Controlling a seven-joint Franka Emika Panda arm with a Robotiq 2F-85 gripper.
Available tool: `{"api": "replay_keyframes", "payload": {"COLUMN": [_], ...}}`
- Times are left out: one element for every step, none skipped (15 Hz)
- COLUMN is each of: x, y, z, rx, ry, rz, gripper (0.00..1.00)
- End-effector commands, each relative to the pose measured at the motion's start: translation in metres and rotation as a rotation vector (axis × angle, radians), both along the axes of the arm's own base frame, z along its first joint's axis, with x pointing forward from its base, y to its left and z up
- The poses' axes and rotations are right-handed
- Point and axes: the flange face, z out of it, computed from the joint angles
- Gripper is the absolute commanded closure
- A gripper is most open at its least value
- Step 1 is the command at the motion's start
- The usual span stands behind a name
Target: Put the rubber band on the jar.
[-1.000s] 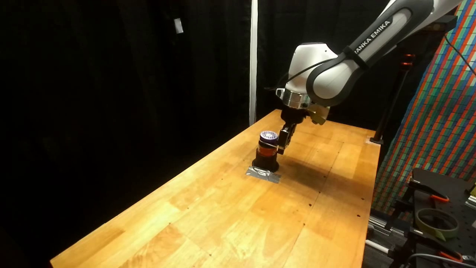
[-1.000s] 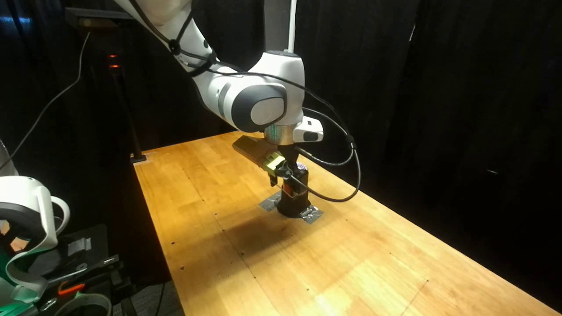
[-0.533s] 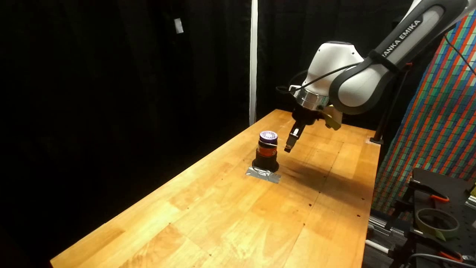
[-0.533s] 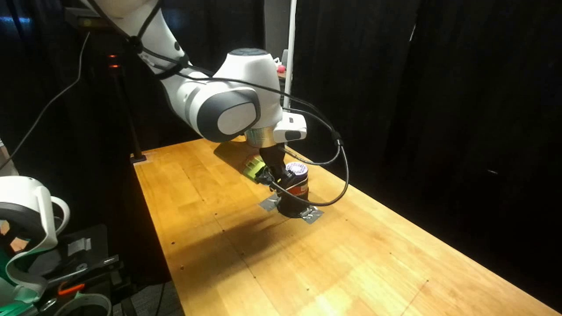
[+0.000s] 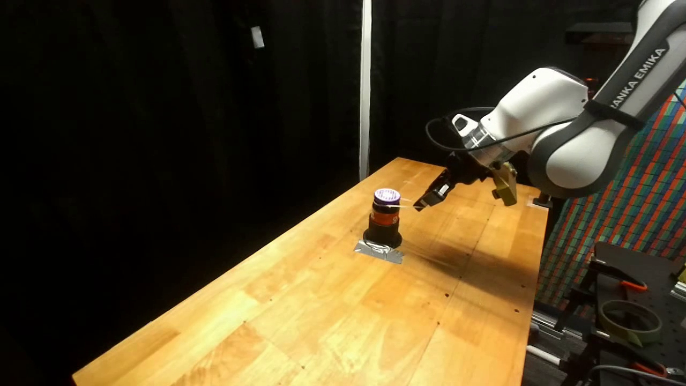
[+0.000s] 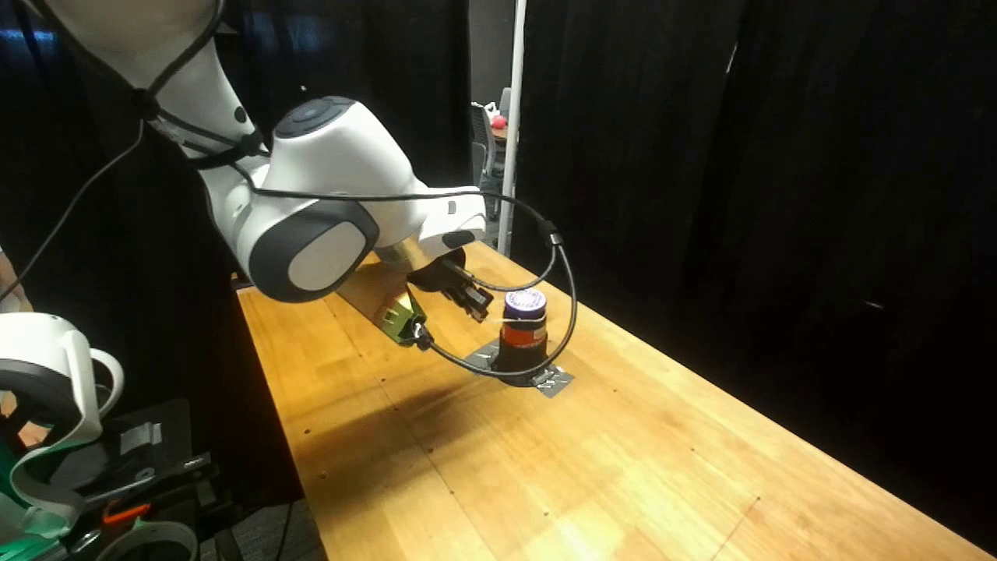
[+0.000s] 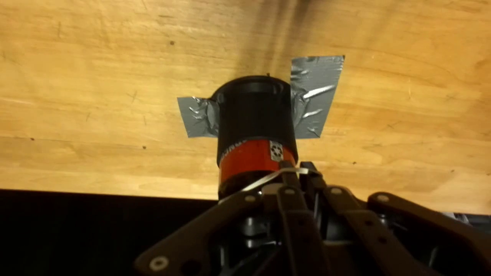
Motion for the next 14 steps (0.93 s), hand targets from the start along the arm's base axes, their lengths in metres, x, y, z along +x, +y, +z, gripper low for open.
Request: {"api": "replay_keyframes", "payload": {"x": [-0.027, -0.032, -0.034, -0.036, -0.042, -0.048, -0.050, -0.052, -0.053, -0.050, -0.051, -0.051, -0.051, -0.051], "y": [0.009, 0.009, 0.007, 0.003, -0.001, -0.006, -0.009, -0.011, -0.011, -0.011, -0.012, -0.013, -0.013, -0.013], "z": [0.007, 0.007, 0.008, 0.008, 0.003, -0.005, -0.009, -0.014, -0.020, -0.016, -0.022, -0.024, -0.024, -0.023], "rx": [0.093, 0.120, 0.144, 0.161, 0.168, 0.173, 0.179, 0.185, 0.194, 0.166, 0.165, 0.162, 0.161, 0.161], "ry": [-0.171, -0.218, -0.269, -0.317, -0.357, -0.389, -0.412, -0.409, -0.361, -0.359, -0.344, -0.340, -0.341, -0.341], "rz": [0.024, 0.031, 0.031, 0.028, 0.033, 0.036, 0.036, 0.039, 0.043, 0.033, 0.032, 0.031, 0.032, 0.033], "gripper": [0.89, 0.90, 0.92, 0.91, 0.91, 0.91, 0.91, 0.89, 0.65, 0.62, 0.81, 0.74, 0.66, 0.63]}}
